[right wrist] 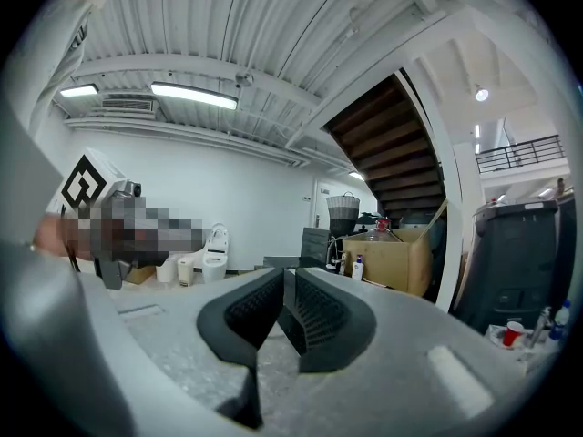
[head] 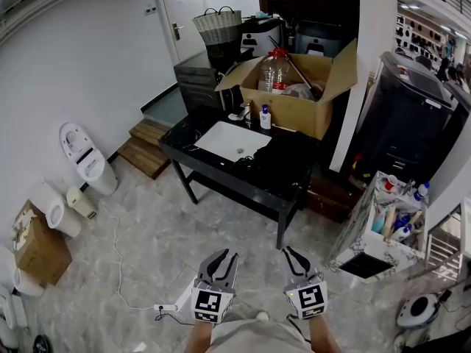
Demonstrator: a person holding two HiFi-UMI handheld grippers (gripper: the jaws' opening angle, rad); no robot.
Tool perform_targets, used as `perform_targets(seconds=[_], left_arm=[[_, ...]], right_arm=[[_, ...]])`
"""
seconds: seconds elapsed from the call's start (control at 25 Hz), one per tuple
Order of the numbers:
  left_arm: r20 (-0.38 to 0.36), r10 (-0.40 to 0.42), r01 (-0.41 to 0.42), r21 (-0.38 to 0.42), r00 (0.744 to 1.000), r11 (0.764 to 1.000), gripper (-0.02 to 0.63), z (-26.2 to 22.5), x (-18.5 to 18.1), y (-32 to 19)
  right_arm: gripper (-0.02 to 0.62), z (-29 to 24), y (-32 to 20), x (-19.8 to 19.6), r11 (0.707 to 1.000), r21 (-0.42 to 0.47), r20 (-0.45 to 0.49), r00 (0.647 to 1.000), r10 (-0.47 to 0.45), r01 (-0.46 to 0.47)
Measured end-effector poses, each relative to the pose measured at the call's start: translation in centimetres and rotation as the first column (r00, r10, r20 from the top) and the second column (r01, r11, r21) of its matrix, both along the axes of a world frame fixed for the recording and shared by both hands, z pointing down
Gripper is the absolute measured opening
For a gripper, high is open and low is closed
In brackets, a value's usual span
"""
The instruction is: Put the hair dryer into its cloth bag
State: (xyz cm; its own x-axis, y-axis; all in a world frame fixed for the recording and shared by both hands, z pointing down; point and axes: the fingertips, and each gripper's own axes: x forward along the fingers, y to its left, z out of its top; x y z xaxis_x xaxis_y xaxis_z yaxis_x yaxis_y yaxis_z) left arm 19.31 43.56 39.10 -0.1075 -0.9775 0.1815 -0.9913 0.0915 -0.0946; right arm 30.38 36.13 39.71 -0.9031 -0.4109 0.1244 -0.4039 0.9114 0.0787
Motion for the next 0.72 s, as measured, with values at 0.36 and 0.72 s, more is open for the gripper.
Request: perform_targets(seconds=[0.36,0.72], left_arm=[[0.002,-0.001,0.001,0.000,1.000,1.000,0.087,0.3,-0.2,-2.2],[-0.001,0.027,-0.027,0.010,1.000,1.000,0.086,0.9,-1.9,-4.6]], right_arm=[[0.026,0.0,-1.9,-0.7,1.000,0.019,0.010,1.000,-0.016,0.016],[0.026,0.7,-3.7,-2.1,1.000,-0.011,-0.003,1.000,0.025,-0.025]])
